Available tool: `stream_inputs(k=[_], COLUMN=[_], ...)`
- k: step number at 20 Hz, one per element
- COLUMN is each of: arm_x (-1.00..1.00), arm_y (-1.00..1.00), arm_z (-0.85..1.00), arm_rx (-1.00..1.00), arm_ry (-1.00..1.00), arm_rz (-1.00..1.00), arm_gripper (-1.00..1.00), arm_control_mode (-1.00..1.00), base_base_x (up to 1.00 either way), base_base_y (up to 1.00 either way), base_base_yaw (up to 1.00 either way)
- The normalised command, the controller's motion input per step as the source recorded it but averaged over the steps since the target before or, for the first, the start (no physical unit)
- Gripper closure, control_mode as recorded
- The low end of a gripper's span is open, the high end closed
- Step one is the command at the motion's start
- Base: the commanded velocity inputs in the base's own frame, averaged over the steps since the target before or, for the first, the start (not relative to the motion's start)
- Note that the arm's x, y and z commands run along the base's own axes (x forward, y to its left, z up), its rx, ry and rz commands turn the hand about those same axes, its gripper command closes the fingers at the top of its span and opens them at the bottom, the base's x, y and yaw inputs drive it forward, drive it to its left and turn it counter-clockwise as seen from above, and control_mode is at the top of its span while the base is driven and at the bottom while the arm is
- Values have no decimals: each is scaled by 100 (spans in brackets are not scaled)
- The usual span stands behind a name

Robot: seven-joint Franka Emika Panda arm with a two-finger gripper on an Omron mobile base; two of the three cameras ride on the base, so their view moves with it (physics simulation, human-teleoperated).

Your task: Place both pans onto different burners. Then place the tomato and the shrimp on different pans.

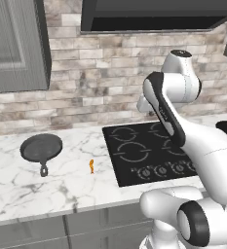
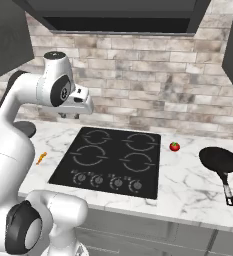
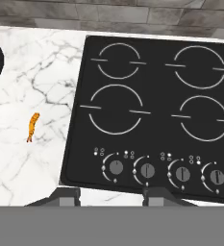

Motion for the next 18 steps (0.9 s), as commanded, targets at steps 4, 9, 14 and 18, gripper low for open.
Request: stream_inputs(k=[4,9,14,18], arm_x=[-2,-9,-9,-9], arm_y=[-6,-31,-53,-58], arm_z=[0,0,-1,-4], arm_rx=[0,0,0,0], arm_ry=[0,2,0,0], arm_rz=[0,1,1,0], arm_gripper=[-100,-100,-100,-100], arm_control_mode=[-100,-100,-100,-100], base_base_x=[0,0,0,0], base_base_y=[0,0,0,0], base_base_yaw=[0,0,0,0])
